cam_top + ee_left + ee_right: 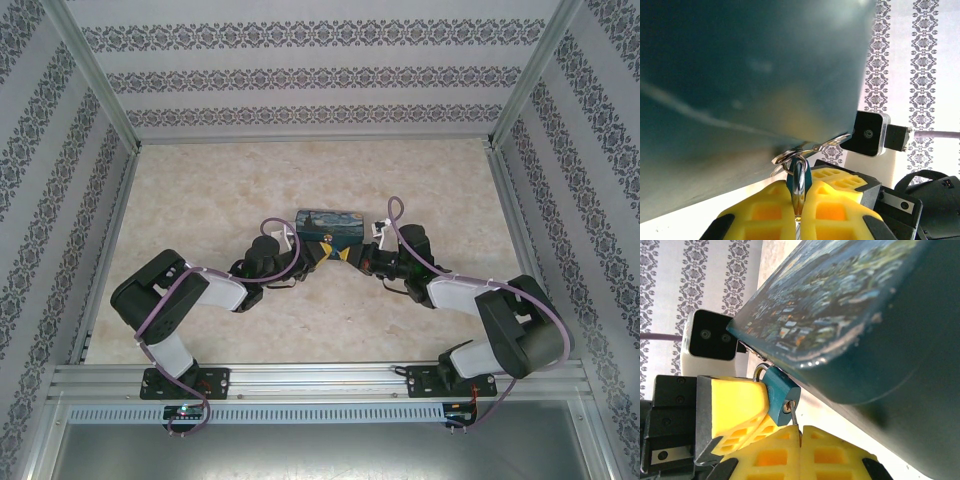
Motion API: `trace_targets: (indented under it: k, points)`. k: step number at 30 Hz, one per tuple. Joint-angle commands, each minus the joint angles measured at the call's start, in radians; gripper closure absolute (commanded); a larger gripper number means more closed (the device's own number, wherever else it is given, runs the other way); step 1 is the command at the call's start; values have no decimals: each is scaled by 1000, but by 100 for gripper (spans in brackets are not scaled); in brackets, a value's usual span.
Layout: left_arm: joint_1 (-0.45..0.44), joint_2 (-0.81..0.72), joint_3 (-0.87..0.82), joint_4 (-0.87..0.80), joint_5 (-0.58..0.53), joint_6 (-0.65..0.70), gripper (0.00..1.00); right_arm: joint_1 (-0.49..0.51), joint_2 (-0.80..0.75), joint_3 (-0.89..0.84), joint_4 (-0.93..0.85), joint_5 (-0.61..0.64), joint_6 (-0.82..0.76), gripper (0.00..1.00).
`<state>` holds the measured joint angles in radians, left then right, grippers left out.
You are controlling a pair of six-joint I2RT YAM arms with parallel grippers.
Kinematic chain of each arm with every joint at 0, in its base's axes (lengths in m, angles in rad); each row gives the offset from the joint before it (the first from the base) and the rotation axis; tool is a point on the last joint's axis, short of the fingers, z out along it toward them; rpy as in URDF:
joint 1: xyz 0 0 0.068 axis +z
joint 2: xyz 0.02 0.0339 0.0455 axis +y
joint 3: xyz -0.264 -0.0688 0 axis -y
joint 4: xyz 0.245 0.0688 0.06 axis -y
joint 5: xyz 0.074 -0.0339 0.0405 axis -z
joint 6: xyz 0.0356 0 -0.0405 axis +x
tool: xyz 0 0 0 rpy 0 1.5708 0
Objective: Unlock the padlock with the key
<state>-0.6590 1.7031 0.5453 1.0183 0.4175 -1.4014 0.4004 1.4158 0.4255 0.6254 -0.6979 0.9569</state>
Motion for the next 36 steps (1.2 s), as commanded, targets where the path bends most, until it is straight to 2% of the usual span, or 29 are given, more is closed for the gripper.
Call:
trace_targets:
  k: [1, 15, 20, 23, 27, 36]
  points:
    - [-22, -6, 27, 105, 93, -10, 100, -3, 9, 20, 14, -63, -82, 100]
    - [-22, -21, 24, 104, 115, -5, 100, -40, 82, 82, 38, -72, -70, 100]
    - [-22, -23, 26, 104, 125, -2, 100, -40, 97, 118, 59, -177, -57, 100]
    - [-22, -25, 25, 99, 126, 2, 100, -57, 85, 117, 8, -149, -80, 100]
    - [-22, -26, 21, 91, 119, 10, 100, -90, 117, 92, 48, -130, -25, 100]
    - [-22, -31, 10, 68, 111, 27, 100, -69, 87, 88, 58, -154, -10, 100]
